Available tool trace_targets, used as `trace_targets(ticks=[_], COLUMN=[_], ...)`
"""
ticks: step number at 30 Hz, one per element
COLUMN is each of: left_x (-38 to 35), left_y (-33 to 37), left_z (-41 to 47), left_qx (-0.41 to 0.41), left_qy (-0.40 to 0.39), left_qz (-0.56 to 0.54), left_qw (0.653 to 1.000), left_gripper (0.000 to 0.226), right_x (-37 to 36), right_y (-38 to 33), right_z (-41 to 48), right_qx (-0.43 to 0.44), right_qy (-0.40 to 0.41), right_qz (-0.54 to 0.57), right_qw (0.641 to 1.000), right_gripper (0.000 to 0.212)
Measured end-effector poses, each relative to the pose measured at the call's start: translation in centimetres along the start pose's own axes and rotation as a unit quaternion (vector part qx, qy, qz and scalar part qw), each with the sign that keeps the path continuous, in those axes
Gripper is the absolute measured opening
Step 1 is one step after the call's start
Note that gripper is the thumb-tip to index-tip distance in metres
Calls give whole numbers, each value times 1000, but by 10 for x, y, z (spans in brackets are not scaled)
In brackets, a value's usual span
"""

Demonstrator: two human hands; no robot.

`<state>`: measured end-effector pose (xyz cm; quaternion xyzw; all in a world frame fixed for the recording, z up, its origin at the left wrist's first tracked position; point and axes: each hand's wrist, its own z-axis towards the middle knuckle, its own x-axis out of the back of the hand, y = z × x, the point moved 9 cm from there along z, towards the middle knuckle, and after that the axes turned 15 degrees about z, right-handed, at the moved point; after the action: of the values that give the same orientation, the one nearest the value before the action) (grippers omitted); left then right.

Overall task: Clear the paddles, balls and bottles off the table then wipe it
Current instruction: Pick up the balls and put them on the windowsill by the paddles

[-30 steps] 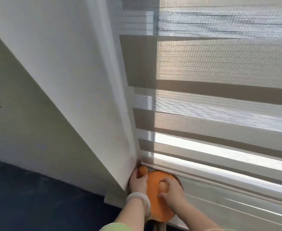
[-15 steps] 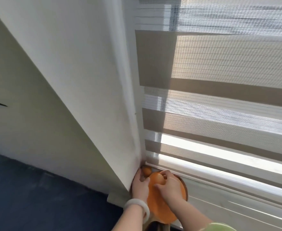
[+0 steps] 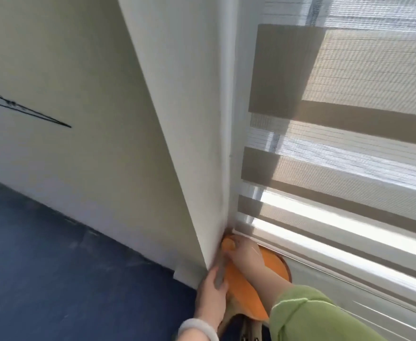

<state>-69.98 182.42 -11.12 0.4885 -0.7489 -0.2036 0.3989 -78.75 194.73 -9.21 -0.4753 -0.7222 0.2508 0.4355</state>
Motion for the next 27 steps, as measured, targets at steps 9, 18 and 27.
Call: trace_targets(ticks=[9,18,27], left_x=[12,11,8], left_y=[-32,-42,-41], left_z=[8,17,14], left_qx=[35,69,59], left_qy=[-13,-26,-38], left_qz=[68,51,43], left_qw=[997,996,997], left_gripper=[52,48,57], right_x=[-13,-24,-19], right_y=[6,3,6], right_z=[15,18,17], right_qx=[9,32,36], right_qy=[-73,-76,-88], right_qz=[-132,-206,-160], right_qw=[989,975,982], right_gripper=[47,42,41])
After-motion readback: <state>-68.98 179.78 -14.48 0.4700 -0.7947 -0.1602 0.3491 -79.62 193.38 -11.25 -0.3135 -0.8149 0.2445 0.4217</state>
